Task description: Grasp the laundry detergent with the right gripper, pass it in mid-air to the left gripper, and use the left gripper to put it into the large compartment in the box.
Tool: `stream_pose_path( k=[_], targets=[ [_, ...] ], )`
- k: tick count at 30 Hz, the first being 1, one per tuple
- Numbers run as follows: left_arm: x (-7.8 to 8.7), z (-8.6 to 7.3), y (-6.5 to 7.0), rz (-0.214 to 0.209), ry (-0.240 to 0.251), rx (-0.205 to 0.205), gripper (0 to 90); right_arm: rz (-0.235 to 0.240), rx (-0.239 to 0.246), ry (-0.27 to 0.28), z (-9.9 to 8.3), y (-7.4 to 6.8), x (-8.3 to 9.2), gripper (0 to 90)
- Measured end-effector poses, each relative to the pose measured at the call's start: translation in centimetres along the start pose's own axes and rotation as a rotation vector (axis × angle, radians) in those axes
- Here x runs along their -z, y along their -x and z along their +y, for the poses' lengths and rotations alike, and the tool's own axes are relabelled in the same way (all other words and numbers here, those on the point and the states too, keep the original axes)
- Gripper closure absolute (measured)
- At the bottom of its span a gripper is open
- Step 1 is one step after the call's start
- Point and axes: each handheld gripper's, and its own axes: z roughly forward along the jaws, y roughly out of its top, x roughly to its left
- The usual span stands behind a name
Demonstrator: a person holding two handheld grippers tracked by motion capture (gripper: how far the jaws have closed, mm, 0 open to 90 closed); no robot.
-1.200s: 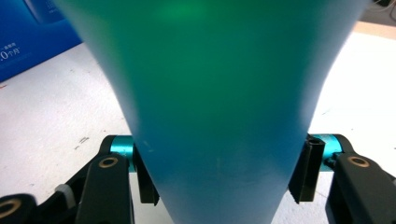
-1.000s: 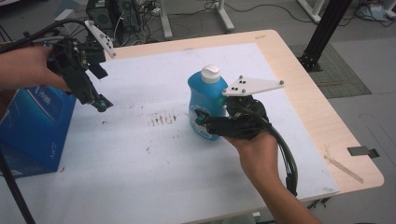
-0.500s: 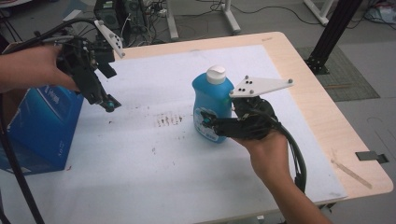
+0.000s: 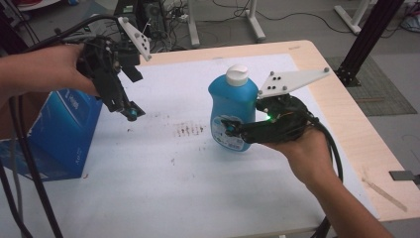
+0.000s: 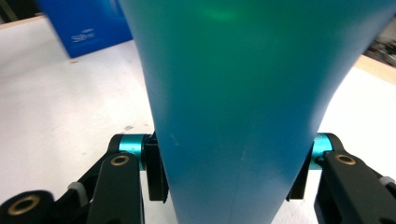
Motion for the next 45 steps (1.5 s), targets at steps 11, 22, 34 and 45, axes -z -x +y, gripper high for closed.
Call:
stream_pose_path(
  k=[11, 22, 34, 45],
  targets=[
    [1.3, 2.4, 1.9, -0.079, -0.014, -0.02, 1.7, 0.228, 0.141, -0.01, 1.4, 0.7, 0.2, 46.9],
    [1.9, 3.6, 3.1, -0.103, -0.03, -0.052, 1.7, 0.329, 0.176, -0.027, 2.7, 1.1, -0.8, 46.9],
    [2.4, 5.0, 4.1, -0.124, -0.021, -0.083, 1.7, 0.39, 0.209, -0.043, 4.0, 0.7, -2.5, 46.9],
    [2.6, 5.8, 4.6, -0.132, -0.023, -0.1, 1.7, 0.432, 0.235, -0.064, 5.3, 0.1, -4.1, 46.9]
  ],
)
